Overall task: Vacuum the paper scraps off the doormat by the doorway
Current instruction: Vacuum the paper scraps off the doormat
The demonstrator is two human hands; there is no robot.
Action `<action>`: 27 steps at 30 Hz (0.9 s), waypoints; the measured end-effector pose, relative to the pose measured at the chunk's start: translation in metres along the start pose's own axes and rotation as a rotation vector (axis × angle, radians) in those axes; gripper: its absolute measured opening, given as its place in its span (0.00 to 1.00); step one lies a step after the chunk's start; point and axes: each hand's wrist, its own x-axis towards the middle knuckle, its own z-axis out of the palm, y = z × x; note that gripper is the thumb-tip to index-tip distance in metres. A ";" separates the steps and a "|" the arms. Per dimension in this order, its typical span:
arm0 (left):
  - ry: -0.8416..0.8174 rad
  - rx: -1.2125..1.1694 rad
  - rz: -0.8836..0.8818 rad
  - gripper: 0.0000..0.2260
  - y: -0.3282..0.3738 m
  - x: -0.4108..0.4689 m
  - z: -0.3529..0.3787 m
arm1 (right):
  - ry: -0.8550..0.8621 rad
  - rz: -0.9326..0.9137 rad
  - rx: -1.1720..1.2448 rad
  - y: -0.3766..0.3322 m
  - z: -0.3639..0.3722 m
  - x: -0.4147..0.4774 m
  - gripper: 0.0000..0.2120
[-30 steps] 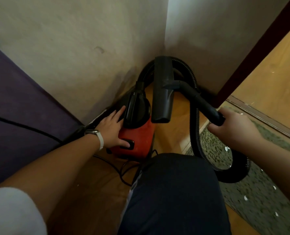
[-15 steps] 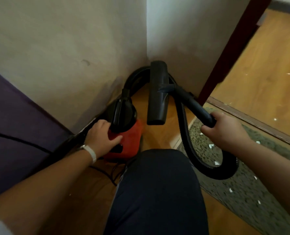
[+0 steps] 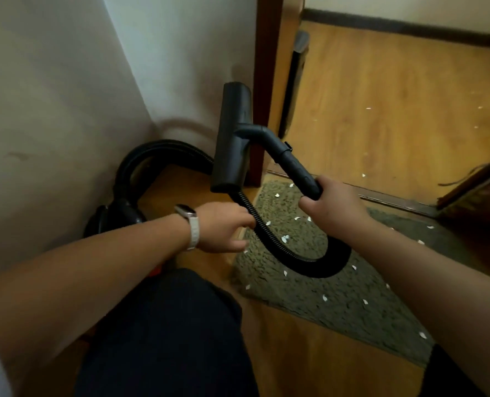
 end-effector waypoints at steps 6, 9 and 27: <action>-0.314 0.037 0.061 0.37 0.088 0.103 0.023 | 0.054 0.046 0.039 0.048 -0.035 -0.007 0.07; -0.406 0.023 0.039 0.38 0.114 0.127 0.064 | 0.065 0.066 0.038 0.074 -0.050 -0.009 0.06; -0.421 0.004 0.036 0.14 0.062 0.149 0.061 | 0.133 0.344 -0.136 0.185 -0.059 0.040 0.13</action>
